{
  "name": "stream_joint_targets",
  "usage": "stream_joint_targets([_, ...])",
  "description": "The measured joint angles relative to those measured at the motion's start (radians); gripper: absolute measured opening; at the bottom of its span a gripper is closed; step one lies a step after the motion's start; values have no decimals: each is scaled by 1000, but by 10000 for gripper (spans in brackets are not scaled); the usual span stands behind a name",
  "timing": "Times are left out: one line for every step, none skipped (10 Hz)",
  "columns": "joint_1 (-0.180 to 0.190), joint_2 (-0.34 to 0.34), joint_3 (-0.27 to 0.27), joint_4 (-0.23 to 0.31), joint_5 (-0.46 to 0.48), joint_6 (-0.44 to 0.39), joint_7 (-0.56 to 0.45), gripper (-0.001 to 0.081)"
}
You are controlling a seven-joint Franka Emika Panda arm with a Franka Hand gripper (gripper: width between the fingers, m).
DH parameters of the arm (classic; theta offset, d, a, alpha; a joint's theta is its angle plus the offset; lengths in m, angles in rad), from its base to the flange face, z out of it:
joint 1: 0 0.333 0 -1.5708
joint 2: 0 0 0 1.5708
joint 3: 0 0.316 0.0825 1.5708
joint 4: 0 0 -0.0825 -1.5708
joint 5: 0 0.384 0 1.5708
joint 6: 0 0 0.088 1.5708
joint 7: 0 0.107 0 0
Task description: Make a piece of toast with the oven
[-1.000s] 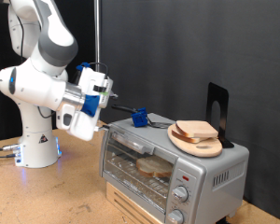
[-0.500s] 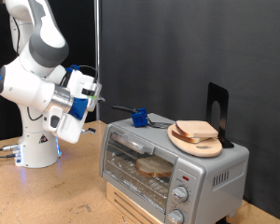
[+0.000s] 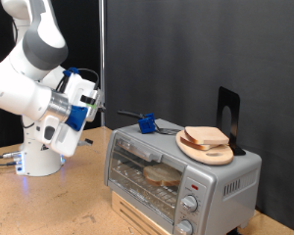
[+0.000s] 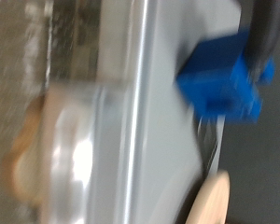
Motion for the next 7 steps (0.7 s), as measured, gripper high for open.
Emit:
stream_joint_targets([1,25,4,22,43,60,8,800])
stream_joint_targets([2,51,15,37,74,106,10,800])
stream_joint_targets([1,51,13,37,63,81,10,800])
stream_joint_targets([0,58,7,45,46,40,10,800])
stream_joint_targets([0,85,6,74,38,31,15,800])
stream_joint_targets([1,126,12,111,37,49,31,800])
stream_joint_targets([3,165,21,147,38,79,54,800])
